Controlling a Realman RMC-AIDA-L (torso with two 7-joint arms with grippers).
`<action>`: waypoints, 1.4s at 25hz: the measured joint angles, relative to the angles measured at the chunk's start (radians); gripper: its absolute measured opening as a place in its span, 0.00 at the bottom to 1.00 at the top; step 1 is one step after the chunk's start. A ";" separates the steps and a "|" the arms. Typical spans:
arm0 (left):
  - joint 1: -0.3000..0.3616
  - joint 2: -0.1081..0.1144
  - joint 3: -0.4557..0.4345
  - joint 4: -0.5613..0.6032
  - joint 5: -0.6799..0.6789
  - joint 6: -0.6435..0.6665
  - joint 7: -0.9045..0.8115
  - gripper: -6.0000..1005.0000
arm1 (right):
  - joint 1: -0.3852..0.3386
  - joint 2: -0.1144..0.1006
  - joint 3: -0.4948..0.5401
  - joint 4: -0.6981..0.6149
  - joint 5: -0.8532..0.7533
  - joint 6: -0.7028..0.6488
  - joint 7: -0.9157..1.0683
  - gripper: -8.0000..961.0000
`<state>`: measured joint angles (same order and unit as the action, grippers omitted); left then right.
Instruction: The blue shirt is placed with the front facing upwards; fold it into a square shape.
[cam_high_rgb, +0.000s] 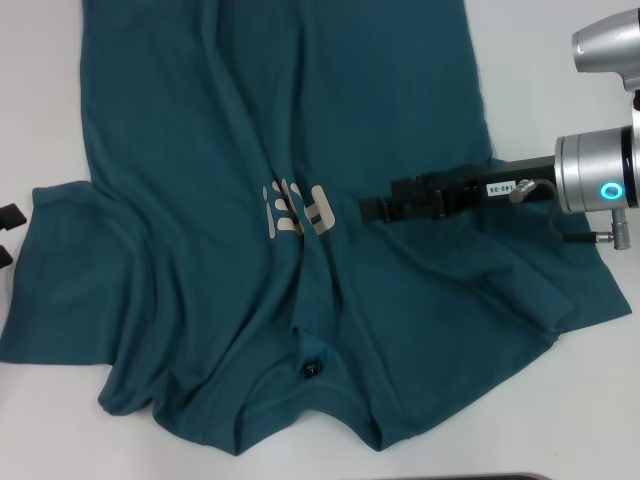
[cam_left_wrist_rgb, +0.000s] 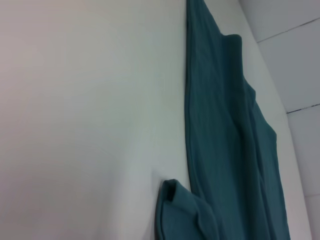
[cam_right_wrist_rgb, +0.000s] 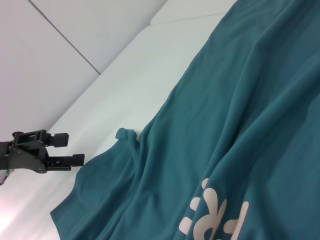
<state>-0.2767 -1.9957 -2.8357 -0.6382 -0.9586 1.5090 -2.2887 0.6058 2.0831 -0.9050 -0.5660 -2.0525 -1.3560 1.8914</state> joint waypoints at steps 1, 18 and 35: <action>0.000 0.000 0.000 0.000 0.002 -0.001 0.000 0.81 | 0.000 0.000 0.000 0.000 0.000 0.000 0.000 0.93; -0.007 0.000 0.015 0.003 0.031 -0.015 0.001 0.81 | 0.000 0.000 0.000 0.000 0.000 0.000 0.000 0.93; -0.036 -0.008 0.119 -0.002 0.030 -0.014 -0.005 0.73 | -0.001 -0.001 0.002 0.000 0.000 0.000 -0.002 0.93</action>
<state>-0.3123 -2.0033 -2.7166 -0.6403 -0.9281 1.4946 -2.2936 0.6049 2.0818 -0.9034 -0.5660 -2.0524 -1.3561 1.8889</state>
